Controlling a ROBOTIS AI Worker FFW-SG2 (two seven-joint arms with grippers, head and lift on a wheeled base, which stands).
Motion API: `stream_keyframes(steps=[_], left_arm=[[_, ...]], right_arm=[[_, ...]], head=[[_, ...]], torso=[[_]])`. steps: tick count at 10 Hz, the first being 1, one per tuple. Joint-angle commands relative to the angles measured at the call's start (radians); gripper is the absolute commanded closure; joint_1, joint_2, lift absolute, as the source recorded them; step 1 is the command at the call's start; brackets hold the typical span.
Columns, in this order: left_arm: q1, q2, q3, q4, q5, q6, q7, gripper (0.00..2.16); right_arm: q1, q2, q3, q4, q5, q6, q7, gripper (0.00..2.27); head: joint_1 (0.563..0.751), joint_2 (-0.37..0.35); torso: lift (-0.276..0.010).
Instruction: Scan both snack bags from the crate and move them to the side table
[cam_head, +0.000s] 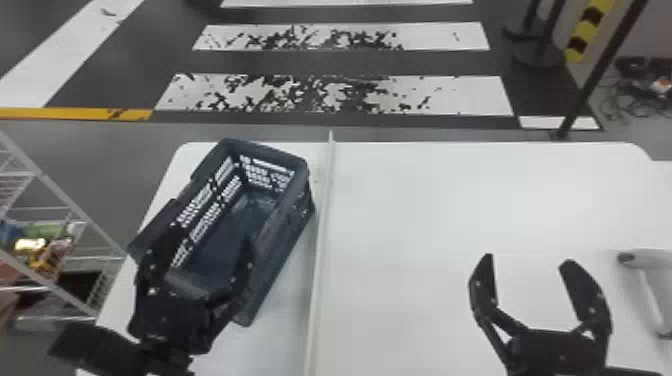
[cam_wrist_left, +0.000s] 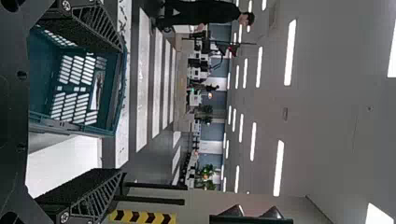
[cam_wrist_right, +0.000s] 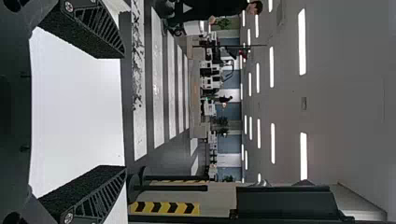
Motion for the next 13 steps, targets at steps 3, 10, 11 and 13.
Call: stream_keyframes(steps=[3,10,11,13], left_arm=[[0.000,-0.002,0.000,0.000,0.000,-0.004,0.000,0.09],[0.010,0.001,0.000,-0.009,0.000,-0.004,0.000,0.09],[0.011,0.003,0.000,-0.014,0.000,-0.004,0.000,0.09],[0.016,0.004,-0.001,-0.022,0.000,0.000,0.000,0.09]], right_arm=[[0.001,-0.002,0.000,-0.001,0.000,-0.013,-0.002,0.09],[0.010,0.001,-0.001,-0.004,0.017,-0.044,-0.002,0.09],[0.013,0.001,-0.001,-0.005,0.017,-0.044,-0.002,0.09],[0.015,0.001,0.002,-0.007,0.017,-0.044,-0.002,0.10]], head=[[0.695,0.087],[0.695,0.088],[0.695,0.089],[0.695,0.089]], torso=[[-0.075],[-0.075],[-0.075],[-0.075]])
